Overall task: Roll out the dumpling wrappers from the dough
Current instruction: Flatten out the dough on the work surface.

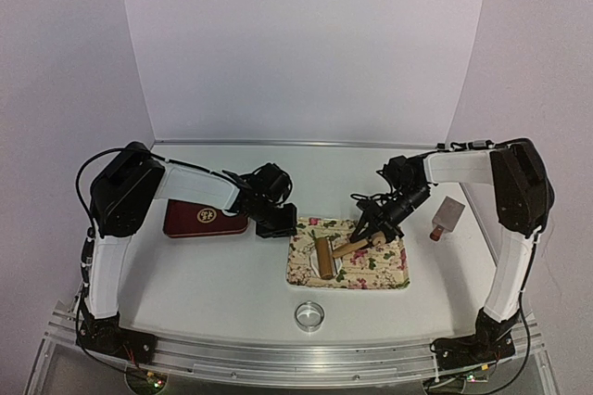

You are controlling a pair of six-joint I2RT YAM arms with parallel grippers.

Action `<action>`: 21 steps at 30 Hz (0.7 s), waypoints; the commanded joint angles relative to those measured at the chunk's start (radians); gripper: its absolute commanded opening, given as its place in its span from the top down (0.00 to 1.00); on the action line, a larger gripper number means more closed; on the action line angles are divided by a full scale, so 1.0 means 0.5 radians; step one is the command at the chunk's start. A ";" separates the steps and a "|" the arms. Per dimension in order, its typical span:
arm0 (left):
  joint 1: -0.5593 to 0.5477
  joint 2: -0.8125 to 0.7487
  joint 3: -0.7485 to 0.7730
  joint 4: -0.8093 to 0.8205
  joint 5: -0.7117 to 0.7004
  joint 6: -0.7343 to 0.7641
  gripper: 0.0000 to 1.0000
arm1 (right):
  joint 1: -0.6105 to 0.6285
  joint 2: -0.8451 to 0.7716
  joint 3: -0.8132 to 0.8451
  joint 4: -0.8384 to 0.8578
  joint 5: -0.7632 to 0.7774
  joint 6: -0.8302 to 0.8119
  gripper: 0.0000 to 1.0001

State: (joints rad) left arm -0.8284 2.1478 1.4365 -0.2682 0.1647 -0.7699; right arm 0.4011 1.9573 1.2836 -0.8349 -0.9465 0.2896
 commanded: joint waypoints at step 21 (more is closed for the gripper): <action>0.088 -0.071 -0.127 -0.291 -0.154 -0.016 1.00 | -0.179 0.156 -0.290 -0.293 1.248 0.065 1.00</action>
State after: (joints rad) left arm -0.8280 2.1384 1.4178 -0.2531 0.1650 -0.7860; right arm 0.3392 1.9434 1.2291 -0.8363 -0.9834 0.2677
